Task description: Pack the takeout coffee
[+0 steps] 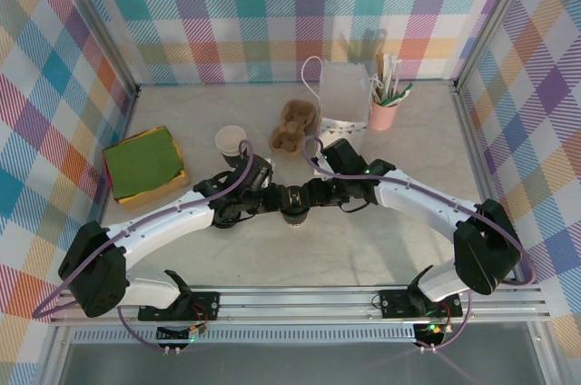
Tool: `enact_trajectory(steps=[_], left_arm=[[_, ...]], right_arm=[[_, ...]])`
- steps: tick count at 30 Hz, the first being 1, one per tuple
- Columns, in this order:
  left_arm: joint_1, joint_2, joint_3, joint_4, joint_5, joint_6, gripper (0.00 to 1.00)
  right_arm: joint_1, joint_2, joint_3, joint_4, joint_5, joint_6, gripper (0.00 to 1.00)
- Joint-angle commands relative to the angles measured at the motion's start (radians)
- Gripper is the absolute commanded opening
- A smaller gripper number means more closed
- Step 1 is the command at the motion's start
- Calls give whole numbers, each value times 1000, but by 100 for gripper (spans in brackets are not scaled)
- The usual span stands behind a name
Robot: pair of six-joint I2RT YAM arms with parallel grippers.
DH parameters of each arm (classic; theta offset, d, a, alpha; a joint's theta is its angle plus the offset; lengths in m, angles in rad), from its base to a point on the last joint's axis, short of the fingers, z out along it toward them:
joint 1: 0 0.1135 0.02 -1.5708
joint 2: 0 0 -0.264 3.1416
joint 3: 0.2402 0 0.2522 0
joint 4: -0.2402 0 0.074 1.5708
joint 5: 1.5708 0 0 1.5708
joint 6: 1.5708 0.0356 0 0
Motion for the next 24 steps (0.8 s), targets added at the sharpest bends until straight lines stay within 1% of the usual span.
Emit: enact_trajectory(steps=[1, 5, 10, 13, 15, 17, 19, 24], left_arm=[[4, 38, -63, -101, 1, -11, 34], [4, 21, -35, -119, 1, -9, 34], [4, 6, 36, -157, -2, 13, 40], [3, 6, 73, -165, 0, 20, 47], [4, 6, 99, -172, -7, 25, 53], [3, 8, 119, -177, -13, 33, 54], [4, 11, 137, -184, -14, 41, 60], [8, 22, 192, -209, -40, 68, 68]], right_arm=[[-2, 16, -43, -65, 39, -2, 47], [-2, 4, -24, -75, 37, -8, 48], [-2, -11, 27, -88, 26, -13, 49], [-3, -15, 59, -99, 21, -15, 52], [-3, -20, 79, -103, 17, -16, 55], [-2, -26, 98, -108, 14, -16, 57], [-2, -37, 117, -115, 11, -16, 61], [-2, -82, 150, -136, 42, -22, 67]])
